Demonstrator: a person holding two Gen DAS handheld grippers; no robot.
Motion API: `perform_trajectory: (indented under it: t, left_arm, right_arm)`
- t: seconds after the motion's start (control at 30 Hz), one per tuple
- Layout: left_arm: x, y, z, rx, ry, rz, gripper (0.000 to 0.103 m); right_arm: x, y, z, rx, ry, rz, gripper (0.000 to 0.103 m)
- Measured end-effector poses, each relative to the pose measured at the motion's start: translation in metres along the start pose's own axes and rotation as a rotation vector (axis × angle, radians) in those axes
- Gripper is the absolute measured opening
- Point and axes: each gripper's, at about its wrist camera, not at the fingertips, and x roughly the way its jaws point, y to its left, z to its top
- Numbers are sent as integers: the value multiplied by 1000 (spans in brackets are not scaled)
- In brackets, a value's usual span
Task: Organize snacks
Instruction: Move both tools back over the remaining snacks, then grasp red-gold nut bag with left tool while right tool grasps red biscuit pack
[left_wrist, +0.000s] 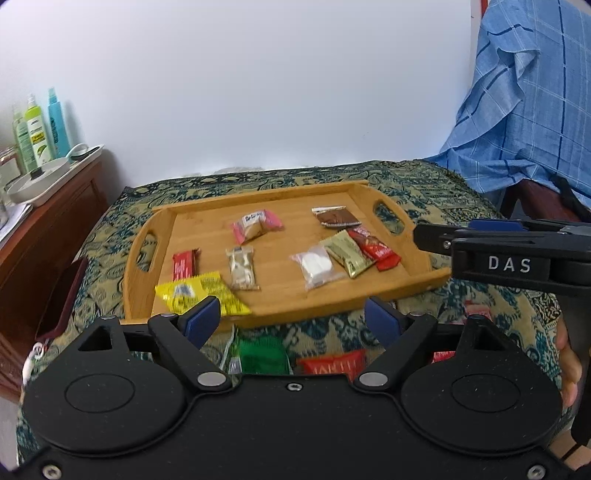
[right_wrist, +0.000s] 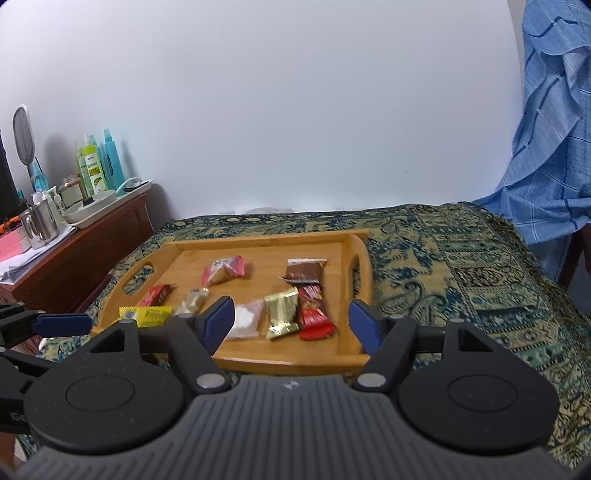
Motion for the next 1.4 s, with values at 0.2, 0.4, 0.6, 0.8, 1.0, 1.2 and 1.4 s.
perform_trajectory:
  t: [0.2, 0.4, 0.6, 0.8, 1.0, 1.2, 1.4]
  left_arm:
    - [-5, -2, -24, -8, -17, 17, 88]
    - [-8, -9, -49, -6, -36, 20, 89]
    - [-7, -25, -70, 43, -36, 11, 89]
    - [1, -34, -82, 47, -28, 22, 89]
    - [7, -35, -87, 34, -28, 39, 87]
    - [10, -38, -90, 24, -24, 34, 81]
    - [16, -40, -93, 12, -1, 22, 68]
  right_arm:
    - [-7, -14, -21, 0, -5, -27, 83]
    - [-12, -32, -47, 3, -3, -62, 84]
    - [-21, -48, -74, 17, -2, -103, 85]
    - [-26, -56, -94, 17, -30, -152, 85]
    - [-22, -58, -109, 12, -13, -176, 85]
    - [-16, -50, -119, -12, -2, -158, 85]
    - [-15, -42, -125, -36, -18, -173, 85]
